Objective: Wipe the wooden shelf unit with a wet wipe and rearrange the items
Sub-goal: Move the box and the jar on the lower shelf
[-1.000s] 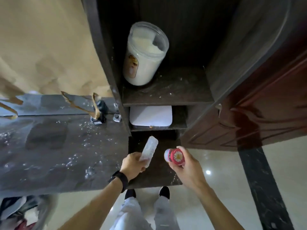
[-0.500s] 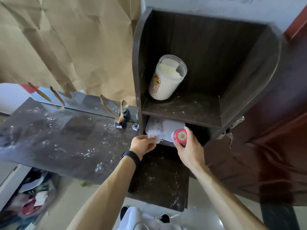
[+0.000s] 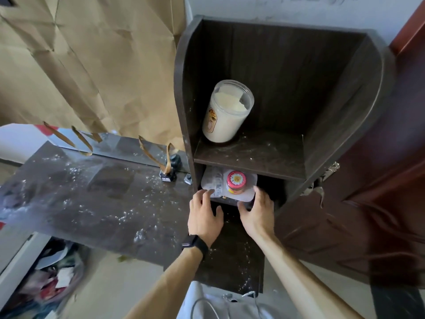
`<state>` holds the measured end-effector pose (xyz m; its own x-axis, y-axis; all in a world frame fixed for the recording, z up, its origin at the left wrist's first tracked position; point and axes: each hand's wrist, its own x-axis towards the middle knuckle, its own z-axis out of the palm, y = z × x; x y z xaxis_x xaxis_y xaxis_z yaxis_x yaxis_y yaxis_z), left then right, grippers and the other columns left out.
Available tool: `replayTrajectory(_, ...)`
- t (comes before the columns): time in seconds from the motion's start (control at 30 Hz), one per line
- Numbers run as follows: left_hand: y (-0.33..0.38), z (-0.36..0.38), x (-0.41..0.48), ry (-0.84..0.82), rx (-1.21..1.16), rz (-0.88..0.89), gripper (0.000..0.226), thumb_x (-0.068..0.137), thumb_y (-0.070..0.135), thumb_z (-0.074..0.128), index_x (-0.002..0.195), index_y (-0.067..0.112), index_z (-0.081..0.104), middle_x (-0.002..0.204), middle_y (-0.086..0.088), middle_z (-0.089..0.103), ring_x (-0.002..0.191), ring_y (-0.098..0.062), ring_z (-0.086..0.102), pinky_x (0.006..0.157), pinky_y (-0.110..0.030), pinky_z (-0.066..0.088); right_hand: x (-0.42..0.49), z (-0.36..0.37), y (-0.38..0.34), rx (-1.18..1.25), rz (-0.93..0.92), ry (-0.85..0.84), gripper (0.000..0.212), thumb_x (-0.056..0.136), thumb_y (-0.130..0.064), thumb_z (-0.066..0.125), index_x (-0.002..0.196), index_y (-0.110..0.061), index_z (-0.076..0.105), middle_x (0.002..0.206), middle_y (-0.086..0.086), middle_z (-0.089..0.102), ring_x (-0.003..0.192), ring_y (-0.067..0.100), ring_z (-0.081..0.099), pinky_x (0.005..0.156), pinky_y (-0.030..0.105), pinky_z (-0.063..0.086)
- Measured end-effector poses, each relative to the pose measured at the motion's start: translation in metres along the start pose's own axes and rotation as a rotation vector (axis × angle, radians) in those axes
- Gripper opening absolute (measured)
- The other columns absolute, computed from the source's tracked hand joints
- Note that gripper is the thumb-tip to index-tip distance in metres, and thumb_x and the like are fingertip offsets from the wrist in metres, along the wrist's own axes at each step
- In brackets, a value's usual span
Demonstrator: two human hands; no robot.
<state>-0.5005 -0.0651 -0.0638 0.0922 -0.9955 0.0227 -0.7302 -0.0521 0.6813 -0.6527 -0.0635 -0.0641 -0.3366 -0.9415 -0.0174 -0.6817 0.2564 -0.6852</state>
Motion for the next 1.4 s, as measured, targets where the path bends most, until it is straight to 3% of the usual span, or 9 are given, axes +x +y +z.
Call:
replayTrajectory(0.1, -0.004, -0.002, 0.005, -0.102, 0.398, 0.271, 0.072, 0.089, 0.036, 0.06, 0.152, 0.017, 0.031, 0.156, -0.006, 0.034, 0.142, -0.026, 0.033, 0.115, -0.04, 0.031, -0.007, 0.004, 0.011, -0.052, 0.028, -0.082, 0.07, 0.092, -0.032, 0.066, 0.151, -0.017, 0.033, 0.161, 0.012, 0.025, 0.144, 0.034, 0.031, 0.113, 0.042, 0.033)
replayTrajectory(0.17, -0.008, -0.005, 0.014, -0.221, 0.54, 0.288, 0.076, 0.094, 0.041, 0.05, 0.157, 0.016, 0.015, 0.163, -0.003, 0.019, 0.149, -0.022, 0.019, 0.121, -0.042, 0.018, -0.008, 0.01, 0.012, -0.093, -0.005, -0.222, 0.071, 0.097, -0.037, 0.057, 0.156, -0.02, 0.02, 0.166, 0.01, 0.009, 0.149, 0.03, 0.025, 0.113, 0.04, 0.035)
replayTrajectory(0.23, -0.014, -0.009, 0.022, -0.298, 0.635, 0.296, 0.077, 0.097, 0.041, 0.044, 0.158, 0.016, 0.005, 0.166, -0.002, 0.008, 0.151, -0.02, 0.009, 0.123, -0.045, 0.008, -0.008, 0.014, 0.01, -0.179, -0.068, -0.259, 0.073, 0.099, -0.04, 0.05, 0.157, -0.017, 0.012, 0.167, 0.011, -0.001, 0.148, 0.032, 0.027, 0.109, 0.039, 0.039)
replayTrajectory(0.37, -0.018, -0.015, 0.033, -0.354, 0.7, 0.33, 0.076, 0.097, 0.04, 0.044, 0.158, 0.016, 0.006, 0.165, -0.002, 0.008, 0.152, -0.018, 0.006, 0.122, -0.048, 0.0, -0.004, 0.014, 0.005, -0.244, -0.09, -0.258, 0.08, 0.1, -0.038, 0.05, 0.157, -0.006, 0.005, 0.165, 0.017, -0.01, 0.146, 0.034, 0.03, 0.107, 0.036, 0.04)
replayTrajectory(0.67, -0.004, -0.013, 0.036, -0.379, 0.68, 0.297, 0.077, 0.096, 0.04, 0.045, 0.157, 0.012, 0.007, 0.164, -0.009, 0.01, 0.148, -0.027, 0.013, 0.121, -0.044, 0.015, 0.002, 0.007, 0.014, -0.218, -0.092, -0.342, 0.086, 0.098, -0.046, 0.051, 0.158, -0.015, -0.002, 0.165, 0.007, -0.02, 0.145, 0.031, 0.034, 0.108, 0.039, 0.041)
replayTrajectory(0.8, -0.001, -0.013, 0.037, -0.383, 0.697, 0.297, 0.078, 0.095, 0.041, 0.045, 0.157, 0.013, 0.006, 0.164, -0.009, 0.008, 0.148, -0.028, 0.013, 0.12, -0.046, 0.016, 0.008, 0.004, 0.013, -0.282, -0.126, -0.263, 0.084, 0.093, -0.051, 0.056, 0.156, -0.016, 0.014, 0.166, 0.013, 0.0, 0.149, 0.035, 0.02, 0.117, 0.048, 0.03)
replayTrajectory(0.93, -0.004, -0.017, 0.028, -0.314, 0.662, 0.354, 0.079, 0.094, 0.034, 0.047, 0.157, 0.013, 0.005, 0.164, -0.007, 0.013, 0.149, -0.026, 0.015, 0.121, -0.044, 0.014, 0.009, 0.006, -0.01, -0.063, 0.031, -0.033, 0.084, 0.087, -0.041, 0.071, 0.152, -0.014, 0.027, 0.156, 0.014, 0.028, 0.138, 0.033, 0.039, 0.104, 0.039, 0.044)
replayTrajectory(1.03, -0.009, -0.018, 0.022, -0.375, 0.657, 0.335, 0.078, 0.095, 0.033, 0.045, 0.158, 0.014, 0.002, 0.166, -0.004, 0.005, 0.152, -0.023, 0.007, 0.122, -0.045, 0.012, 0.017, 0.013, -0.028, 0.077, 0.099, -0.056, 0.087, 0.085, -0.04, 0.075, 0.153, -0.017, 0.026, 0.148, 0.012, 0.039, 0.129, 0.027, 0.05, 0.097, 0.034, 0.047)
replayTrajectory(1.4, -0.004, -0.021, 0.025, -0.437, 0.615, 0.26, 0.08, 0.095, 0.03, 0.047, 0.158, 0.015, 0.0, 0.166, 0.0, -0.002, 0.152, -0.02, 0.0, 0.122, -0.047, 0.01, 0.031, 0.032, -0.037, 0.068, 0.136, -0.03, 0.072, 0.082, -0.051, 0.075, 0.141, -0.021, 0.046, 0.134, 0.004, 0.062, 0.121, 0.027, 0.06, 0.095, 0.038, 0.05)
